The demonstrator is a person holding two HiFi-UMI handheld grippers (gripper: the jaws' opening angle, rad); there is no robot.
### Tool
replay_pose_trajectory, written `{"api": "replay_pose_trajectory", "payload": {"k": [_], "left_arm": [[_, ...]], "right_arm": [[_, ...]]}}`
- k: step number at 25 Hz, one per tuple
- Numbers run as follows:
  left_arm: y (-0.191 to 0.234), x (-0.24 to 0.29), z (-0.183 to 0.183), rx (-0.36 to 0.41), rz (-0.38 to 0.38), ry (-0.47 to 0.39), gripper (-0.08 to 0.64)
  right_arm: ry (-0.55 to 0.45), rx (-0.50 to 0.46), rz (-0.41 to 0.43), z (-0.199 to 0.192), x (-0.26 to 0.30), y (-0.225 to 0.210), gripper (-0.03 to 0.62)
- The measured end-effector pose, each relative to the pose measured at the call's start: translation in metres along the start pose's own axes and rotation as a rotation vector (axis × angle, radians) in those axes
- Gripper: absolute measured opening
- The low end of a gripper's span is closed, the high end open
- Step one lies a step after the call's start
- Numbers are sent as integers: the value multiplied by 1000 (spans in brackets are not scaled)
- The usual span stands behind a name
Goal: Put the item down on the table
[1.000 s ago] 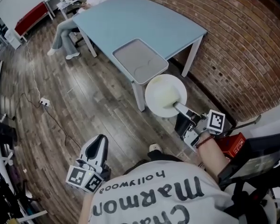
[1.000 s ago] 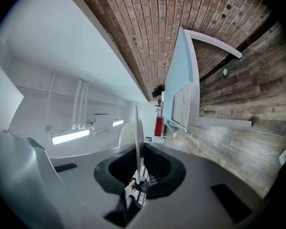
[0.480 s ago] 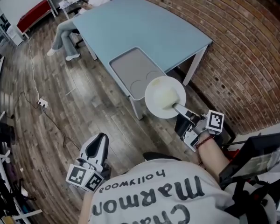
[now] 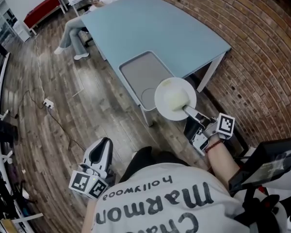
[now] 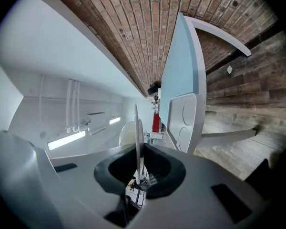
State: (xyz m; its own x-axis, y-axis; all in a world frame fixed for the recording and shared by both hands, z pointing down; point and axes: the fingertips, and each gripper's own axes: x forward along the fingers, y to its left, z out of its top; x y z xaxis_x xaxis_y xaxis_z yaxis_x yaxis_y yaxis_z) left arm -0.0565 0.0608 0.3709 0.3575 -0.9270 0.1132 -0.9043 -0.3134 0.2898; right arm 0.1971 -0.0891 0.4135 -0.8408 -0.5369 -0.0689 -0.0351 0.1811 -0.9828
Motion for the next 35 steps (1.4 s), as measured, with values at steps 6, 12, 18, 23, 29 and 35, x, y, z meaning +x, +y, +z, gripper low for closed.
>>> {"api": "replay_pose_trajectory", "payload": {"k": [6, 12, 18, 23, 29, 35], "left_arm": [[24, 20, 10, 0, -18, -3, 37], [48, 48, 28, 20, -61, 1, 37], [79, 65, 29, -14, -53, 20, 37], [97, 86, 31, -18, -70, 38, 37], [111, 110, 39, -15, -92, 49, 37], [135, 126, 45, -31, -89, 63, 37]], "right_arm": [[-12, 5, -8, 10, 23, -7, 28], [-31, 5, -45, 22, 43, -14, 28], [-35, 20, -91, 30, 69, -29, 28], [-30, 18, -133, 38, 86, -44, 28], [-5, 34, -183, 39, 105, -61, 28], [-2, 53, -245, 41, 123, -80, 28]]}}
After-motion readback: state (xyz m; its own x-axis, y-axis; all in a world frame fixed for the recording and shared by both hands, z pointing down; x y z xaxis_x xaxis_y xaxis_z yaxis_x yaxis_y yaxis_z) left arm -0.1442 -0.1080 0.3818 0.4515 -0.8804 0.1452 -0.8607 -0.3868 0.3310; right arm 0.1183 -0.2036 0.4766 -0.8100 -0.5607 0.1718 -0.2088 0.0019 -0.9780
